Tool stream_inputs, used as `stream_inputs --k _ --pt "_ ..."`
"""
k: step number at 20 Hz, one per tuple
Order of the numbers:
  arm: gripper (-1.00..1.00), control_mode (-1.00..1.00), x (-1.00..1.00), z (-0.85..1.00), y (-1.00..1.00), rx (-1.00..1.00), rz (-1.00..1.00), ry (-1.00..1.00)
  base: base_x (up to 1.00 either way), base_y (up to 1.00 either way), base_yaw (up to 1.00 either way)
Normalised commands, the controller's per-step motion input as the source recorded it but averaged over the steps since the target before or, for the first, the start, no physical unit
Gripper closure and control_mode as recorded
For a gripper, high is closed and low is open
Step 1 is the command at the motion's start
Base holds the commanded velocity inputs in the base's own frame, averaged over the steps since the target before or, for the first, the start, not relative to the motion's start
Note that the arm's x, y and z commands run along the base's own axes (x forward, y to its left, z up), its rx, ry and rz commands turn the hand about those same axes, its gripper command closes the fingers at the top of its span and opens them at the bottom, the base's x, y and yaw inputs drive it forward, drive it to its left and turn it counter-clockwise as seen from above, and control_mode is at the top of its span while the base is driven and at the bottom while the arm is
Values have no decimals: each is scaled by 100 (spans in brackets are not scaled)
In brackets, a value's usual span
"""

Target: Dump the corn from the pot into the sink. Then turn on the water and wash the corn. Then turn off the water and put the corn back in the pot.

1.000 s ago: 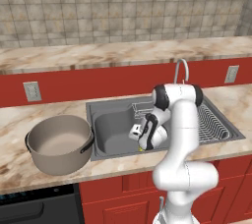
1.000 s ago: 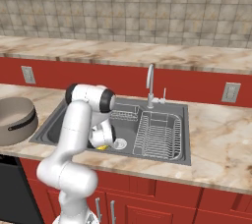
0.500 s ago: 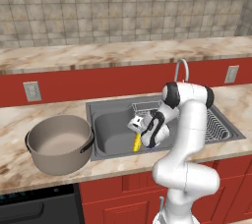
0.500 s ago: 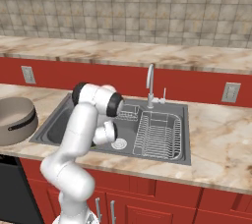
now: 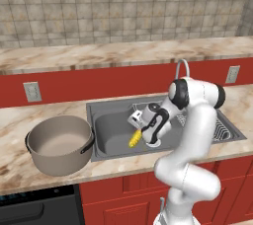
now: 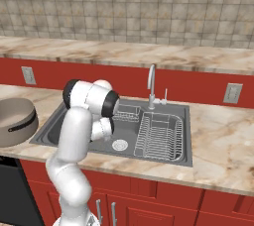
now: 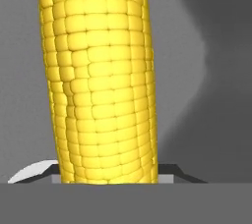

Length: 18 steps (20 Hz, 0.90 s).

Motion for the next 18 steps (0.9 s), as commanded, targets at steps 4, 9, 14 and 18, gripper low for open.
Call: stream_inputs --k 4,9,14,18 --pt "100 -100 -50 61 -17 11 -16 17 0 0 0" --pt "100 -100 -20 76 -49 19 -8 13 0 0 0" --pt "100 -100 0 100 -61 25 -4 7 0 0 0" --pt "100 -100 5 100 -44 18 -5 9 0 0 0"
